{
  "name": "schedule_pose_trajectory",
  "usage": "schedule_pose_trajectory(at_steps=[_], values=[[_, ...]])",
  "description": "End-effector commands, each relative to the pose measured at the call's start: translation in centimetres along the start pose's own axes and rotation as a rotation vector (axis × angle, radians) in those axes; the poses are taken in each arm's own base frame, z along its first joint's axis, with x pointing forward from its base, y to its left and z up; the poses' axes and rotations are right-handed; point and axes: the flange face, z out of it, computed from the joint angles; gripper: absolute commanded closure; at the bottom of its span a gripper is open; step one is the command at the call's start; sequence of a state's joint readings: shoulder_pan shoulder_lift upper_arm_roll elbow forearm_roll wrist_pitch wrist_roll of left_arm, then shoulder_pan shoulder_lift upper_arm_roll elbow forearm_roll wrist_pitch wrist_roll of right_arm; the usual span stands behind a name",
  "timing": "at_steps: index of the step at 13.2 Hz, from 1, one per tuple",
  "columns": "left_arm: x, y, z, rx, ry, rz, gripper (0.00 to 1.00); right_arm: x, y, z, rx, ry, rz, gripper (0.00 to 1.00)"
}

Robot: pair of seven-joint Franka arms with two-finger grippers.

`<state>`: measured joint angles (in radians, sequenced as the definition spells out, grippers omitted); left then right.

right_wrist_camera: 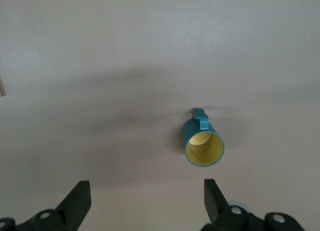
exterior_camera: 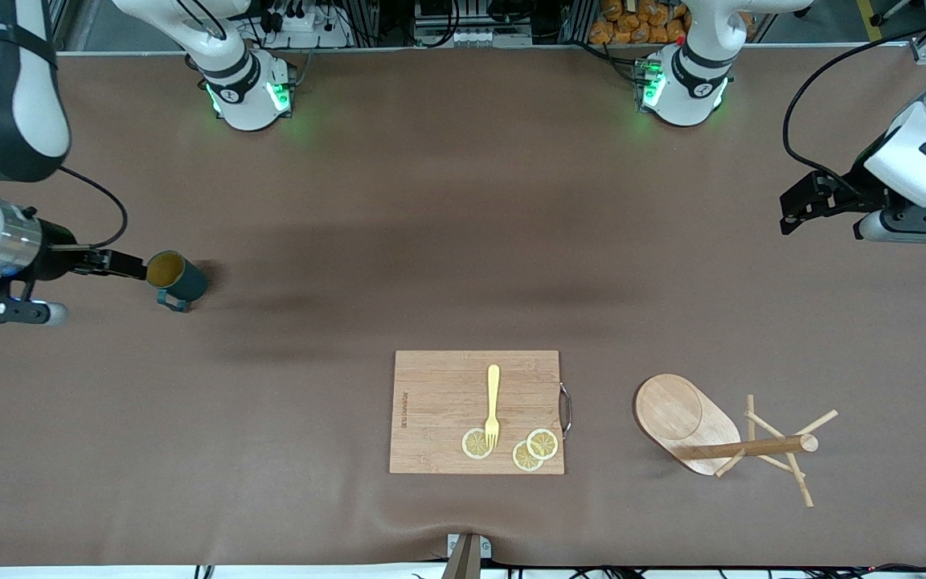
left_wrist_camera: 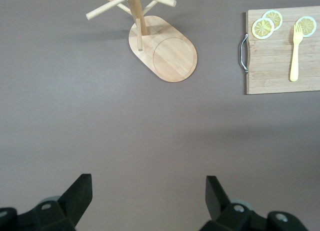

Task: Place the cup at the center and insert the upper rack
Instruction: 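Lower the right gripper onto the mug rim and close it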

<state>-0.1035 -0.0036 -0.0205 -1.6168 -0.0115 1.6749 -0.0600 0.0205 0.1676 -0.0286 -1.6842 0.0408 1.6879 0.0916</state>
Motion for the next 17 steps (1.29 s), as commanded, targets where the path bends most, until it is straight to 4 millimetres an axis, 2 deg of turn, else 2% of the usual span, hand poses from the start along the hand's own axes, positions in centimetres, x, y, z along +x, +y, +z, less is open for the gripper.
schedule_pose_trajectory(at_steps=[1, 4, 6, 9, 11, 14, 17], values=[[0.0, -0.1, -0.5, 0.017, -0.001, 0.013, 0.0, -3.0, -0.7, 2.8, 0.003, 0.016, 0.0, 0.0], [0.0, -0.1, -0.5, 0.017, -0.001, 0.013, 0.0, -3.6, -0.1, 6.1, -0.002, 0.009, -0.004, 0.0], [0.0, -0.1, -0.5, 0.017, -0.001, 0.013, 0.0, -4.3, 0.4, 10.1, -0.01, -0.007, -0.008, 0.0], [0.1, -0.2, -0.3, 0.018, -0.004, 0.01, 0.0, -4.4, 1.1, 12.7, -0.033, -0.02, -0.009, 0.0], [0.1, -0.2, -0.2, 0.018, -0.005, 0.01, 0.0, -5.0, 1.6, 15.4, -0.063, -0.013, -0.023, 0.0], [0.1, -0.3, -0.2, 0.018, -0.005, 0.008, 0.0, -4.9, 3.2, 18.3, -0.075, 0.003, -0.01, 0.0], [0.1, -0.3, -0.2, 0.018, -0.005, 0.01, 0.0, -4.8, 4.3, 20.3, -0.072, 0.001, -0.038, 0.08]])
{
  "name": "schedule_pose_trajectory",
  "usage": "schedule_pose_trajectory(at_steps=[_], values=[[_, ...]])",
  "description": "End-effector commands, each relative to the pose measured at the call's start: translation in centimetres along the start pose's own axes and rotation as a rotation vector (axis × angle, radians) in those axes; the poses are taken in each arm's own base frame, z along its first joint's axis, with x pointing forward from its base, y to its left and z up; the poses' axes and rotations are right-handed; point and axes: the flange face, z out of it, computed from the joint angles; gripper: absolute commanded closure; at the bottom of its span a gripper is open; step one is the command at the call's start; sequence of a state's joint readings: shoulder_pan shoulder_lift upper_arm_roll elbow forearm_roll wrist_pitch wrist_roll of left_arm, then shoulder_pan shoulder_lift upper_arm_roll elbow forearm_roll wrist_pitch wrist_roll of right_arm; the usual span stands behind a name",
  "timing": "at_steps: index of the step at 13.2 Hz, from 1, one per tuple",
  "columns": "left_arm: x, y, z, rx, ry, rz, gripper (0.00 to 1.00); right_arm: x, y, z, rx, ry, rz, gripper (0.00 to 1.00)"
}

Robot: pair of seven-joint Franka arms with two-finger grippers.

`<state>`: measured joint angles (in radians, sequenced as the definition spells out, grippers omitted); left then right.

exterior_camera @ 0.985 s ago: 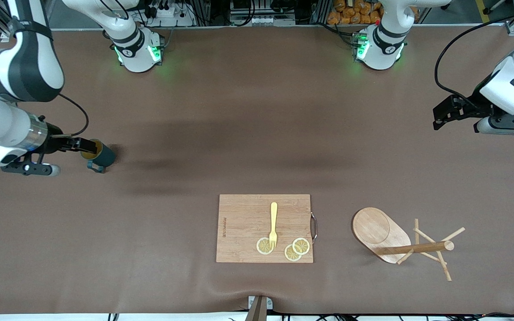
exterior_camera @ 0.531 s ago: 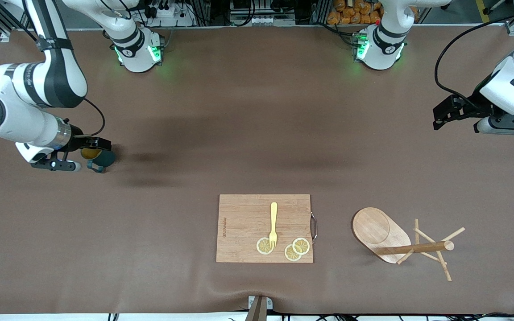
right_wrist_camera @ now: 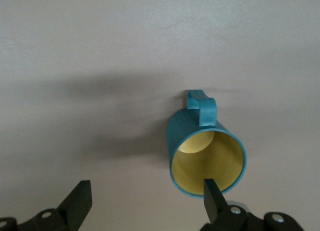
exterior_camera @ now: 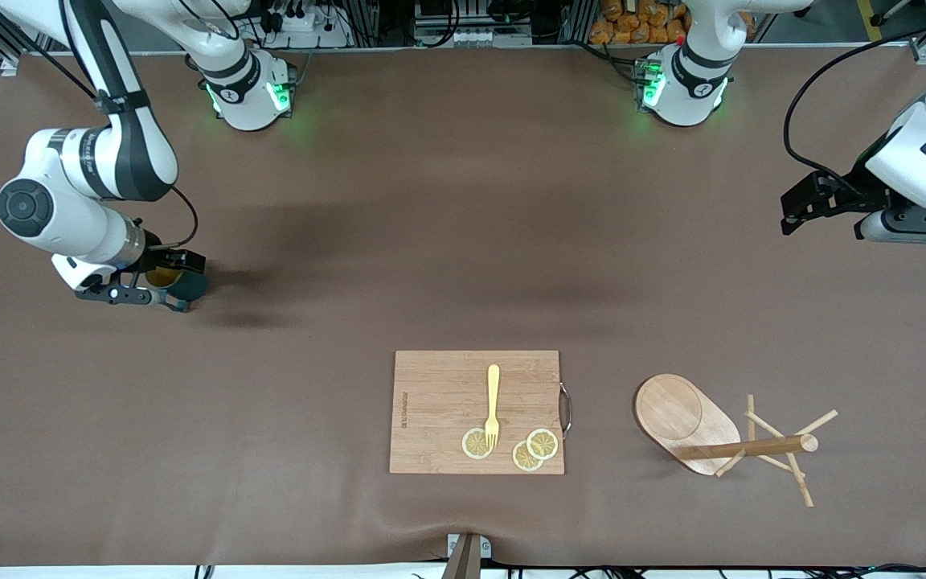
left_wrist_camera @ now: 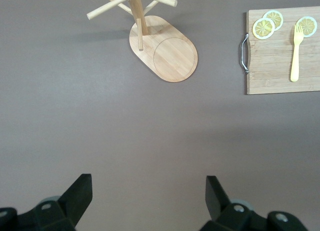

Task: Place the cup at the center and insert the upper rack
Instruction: 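Lower the right gripper onto the mug rim and close it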

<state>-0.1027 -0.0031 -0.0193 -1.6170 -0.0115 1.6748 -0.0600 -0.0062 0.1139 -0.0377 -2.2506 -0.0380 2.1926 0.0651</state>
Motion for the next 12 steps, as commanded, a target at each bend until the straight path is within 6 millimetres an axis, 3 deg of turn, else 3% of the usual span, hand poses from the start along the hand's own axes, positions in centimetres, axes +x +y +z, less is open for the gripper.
schedule_pose_trajectory(at_steps=[1, 2, 7, 8, 12], values=[[0.1, -0.2, -0.3, 0.018, -0.005, 0.012, 0.0, 0.0, 0.8, 2.3, -0.006, 0.004, -0.019, 0.09], [0.1, -0.2, -0.3, 0.018, -0.005, 0.012, 0.0, 0.1, 1.9, 3.0, -0.001, 0.013, -0.002, 0.12], [0.1, -0.1, -0.4, 0.018, -0.002, 0.013, 0.0, -0.9, 1.8, 5.1, 0.0, 0.002, -0.007, 0.33], [0.1, 0.0, -0.4, 0.017, -0.002, 0.013, 0.0, -0.9, 1.7, 5.2, 0.0, 0.01, -0.011, 0.43], [0.1, -0.2, -0.4, 0.018, -0.002, 0.012, 0.0, -0.8, 2.0, 6.5, 0.001, 0.005, -0.004, 0.55]])
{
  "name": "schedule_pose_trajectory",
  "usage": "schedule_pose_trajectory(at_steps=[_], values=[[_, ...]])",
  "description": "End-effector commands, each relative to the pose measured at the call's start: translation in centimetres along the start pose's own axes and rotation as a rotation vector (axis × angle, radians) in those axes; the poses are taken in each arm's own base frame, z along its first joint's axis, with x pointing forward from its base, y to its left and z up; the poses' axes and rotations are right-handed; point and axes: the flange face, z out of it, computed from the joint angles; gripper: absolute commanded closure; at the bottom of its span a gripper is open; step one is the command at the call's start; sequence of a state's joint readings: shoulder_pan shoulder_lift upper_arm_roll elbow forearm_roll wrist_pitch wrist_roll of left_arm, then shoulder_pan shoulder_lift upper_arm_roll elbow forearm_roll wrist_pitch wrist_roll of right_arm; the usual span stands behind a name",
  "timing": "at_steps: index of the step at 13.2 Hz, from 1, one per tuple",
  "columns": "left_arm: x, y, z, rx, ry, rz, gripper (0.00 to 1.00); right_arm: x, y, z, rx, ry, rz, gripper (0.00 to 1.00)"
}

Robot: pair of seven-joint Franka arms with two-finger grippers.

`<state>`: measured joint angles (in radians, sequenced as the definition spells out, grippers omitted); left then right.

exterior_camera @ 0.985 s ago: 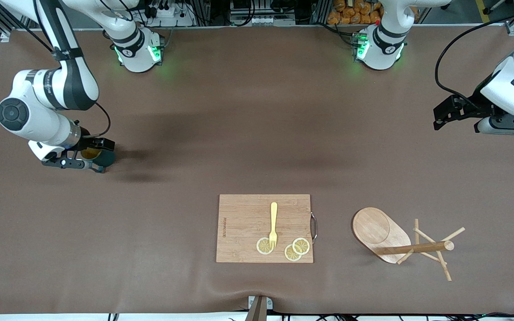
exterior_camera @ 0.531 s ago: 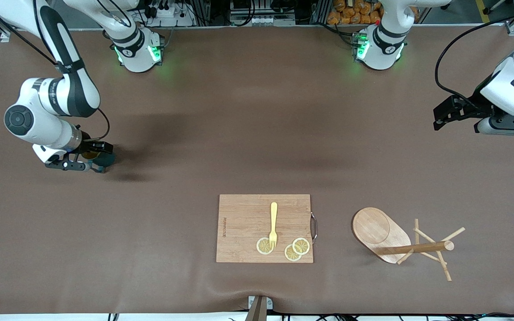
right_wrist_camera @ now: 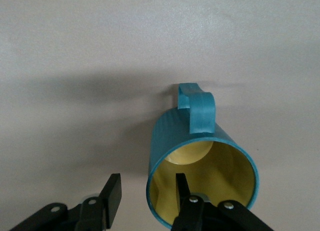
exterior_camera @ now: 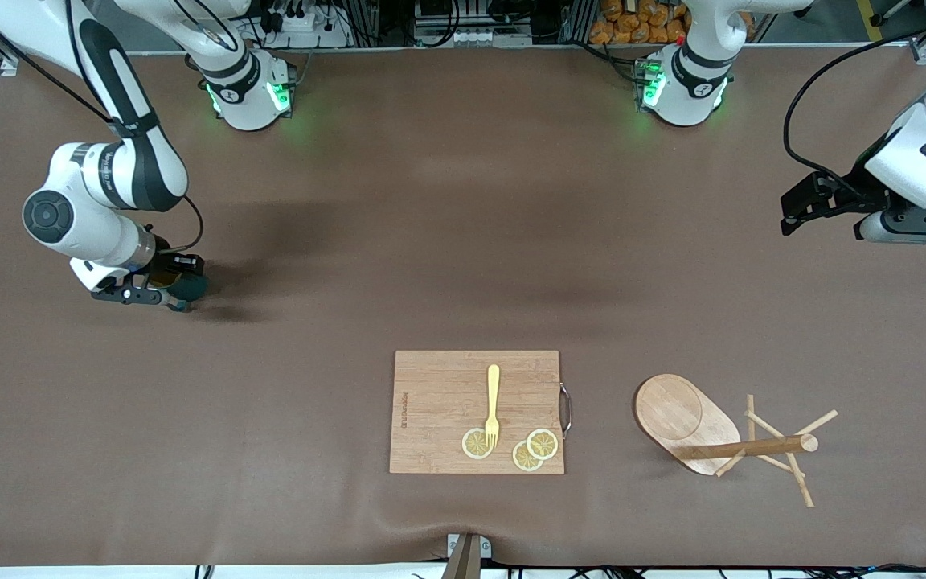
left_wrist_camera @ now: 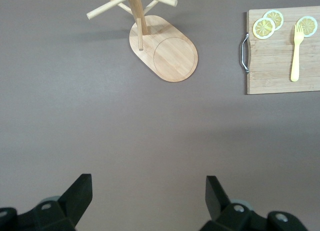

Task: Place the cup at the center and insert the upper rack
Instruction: 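Lift the teal mug with the right gripper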

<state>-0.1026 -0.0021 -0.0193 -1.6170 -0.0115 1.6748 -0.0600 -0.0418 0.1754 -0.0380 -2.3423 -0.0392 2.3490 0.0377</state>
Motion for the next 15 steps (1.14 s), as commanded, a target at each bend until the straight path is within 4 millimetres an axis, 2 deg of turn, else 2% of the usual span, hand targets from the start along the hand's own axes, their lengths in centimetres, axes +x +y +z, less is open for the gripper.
schedule_pose_trajectory(at_steps=[1, 4, 5, 10, 14, 15], values=[[0.1, -0.1, -0.5, 0.017, -0.001, 0.013, 0.0, 0.0, 0.4, 0.8, -0.005, 0.001, -0.007, 0.57], [0.1, 0.0, -0.6, 0.017, 0.002, 0.015, 0.0, 0.1, 0.8, 1.8, -0.004, 0.004, 0.0, 0.66], [0.1, 0.0, -0.6, 0.019, 0.004, 0.015, 0.0, 0.0, 0.8, 2.0, -0.003, 0.009, 0.001, 0.75], [0.1, -0.1, -0.5, 0.017, 0.001, 0.012, 0.0, -0.1, 0.7, 1.8, -0.003, 0.004, 0.0, 1.0], [0.2, 0.0, -0.3, 0.016, -0.004, 0.003, 0.0, -0.3, 0.2, 0.2, -0.004, -0.003, -0.001, 1.0], [0.1, 0.2, -0.4, 0.014, -0.002, 0.001, 0.0, -0.6, -0.7, -0.3, -0.006, -0.011, -0.007, 1.0]])
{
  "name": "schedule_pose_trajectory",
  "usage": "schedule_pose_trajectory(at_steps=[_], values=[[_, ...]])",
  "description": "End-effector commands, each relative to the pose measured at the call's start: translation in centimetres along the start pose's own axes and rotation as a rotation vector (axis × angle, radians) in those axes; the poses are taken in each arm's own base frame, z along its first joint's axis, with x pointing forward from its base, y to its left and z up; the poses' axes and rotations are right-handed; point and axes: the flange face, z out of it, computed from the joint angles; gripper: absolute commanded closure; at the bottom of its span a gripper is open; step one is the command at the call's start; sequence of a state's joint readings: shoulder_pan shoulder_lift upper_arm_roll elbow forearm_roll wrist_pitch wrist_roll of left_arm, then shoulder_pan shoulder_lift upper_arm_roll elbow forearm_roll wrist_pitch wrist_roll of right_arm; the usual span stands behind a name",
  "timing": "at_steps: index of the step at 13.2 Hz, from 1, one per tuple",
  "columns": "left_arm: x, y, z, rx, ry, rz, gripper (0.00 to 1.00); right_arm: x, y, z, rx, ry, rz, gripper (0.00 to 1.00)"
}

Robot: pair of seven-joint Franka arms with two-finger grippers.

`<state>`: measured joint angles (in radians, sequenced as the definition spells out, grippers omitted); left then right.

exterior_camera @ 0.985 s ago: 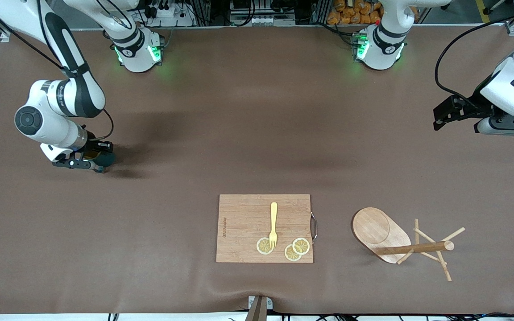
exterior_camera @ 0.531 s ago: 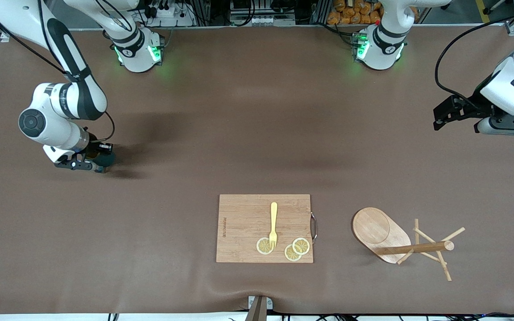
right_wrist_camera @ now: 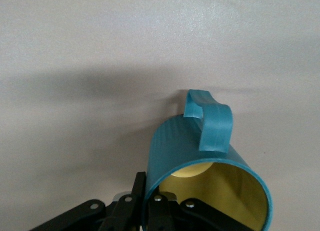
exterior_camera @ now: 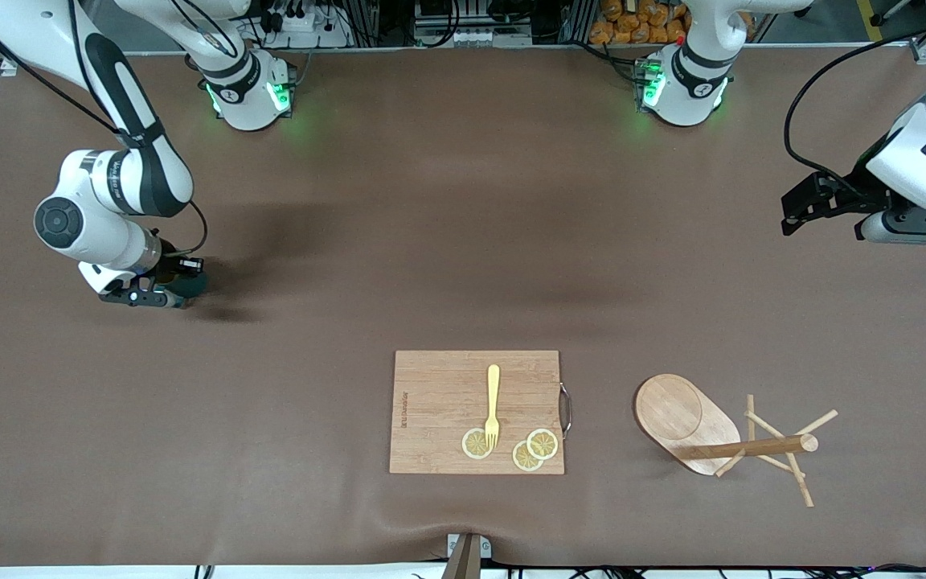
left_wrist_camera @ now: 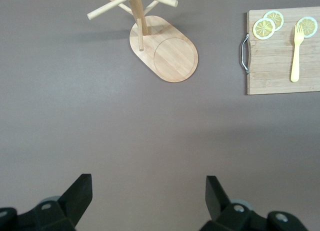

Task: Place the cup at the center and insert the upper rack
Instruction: 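Lift the teal mug with the right gripper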

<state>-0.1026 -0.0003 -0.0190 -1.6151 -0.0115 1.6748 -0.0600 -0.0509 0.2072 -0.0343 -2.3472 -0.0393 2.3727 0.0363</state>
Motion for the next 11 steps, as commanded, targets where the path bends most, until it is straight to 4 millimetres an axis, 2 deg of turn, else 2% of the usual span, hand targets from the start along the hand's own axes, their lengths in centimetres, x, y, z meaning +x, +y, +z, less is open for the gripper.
schedule_pose_trajectory(at_steps=[1, 4, 5, 9, 11], values=[[0.0, 0.0, -0.3, 0.015, -0.005, -0.002, 0.0, -1.1, -1.9, -2.7, -0.006, -0.01, -0.004, 1.0], [-0.1, -0.1, -0.1, 0.016, -0.019, -0.002, 0.0, -2.5, -7.1, -5.3, -0.024, -0.014, 0.046, 1.0], [-0.1, 0.0, -0.1, 0.015, -0.019, 0.0, 0.0, -3.2, -9.5, -5.9, -0.032, -0.017, 0.075, 1.0], [-0.1, 0.1, -0.3, 0.018, -0.016, 0.008, 0.0, -6.7, -20.8, -7.3, -0.021, -0.006, 0.21, 1.0], [-0.1, 0.1, -0.2, 0.018, -0.018, 0.012, 0.0, -8.2, -26.6, -8.5, 0.054, -0.013, 0.28, 1.0]])
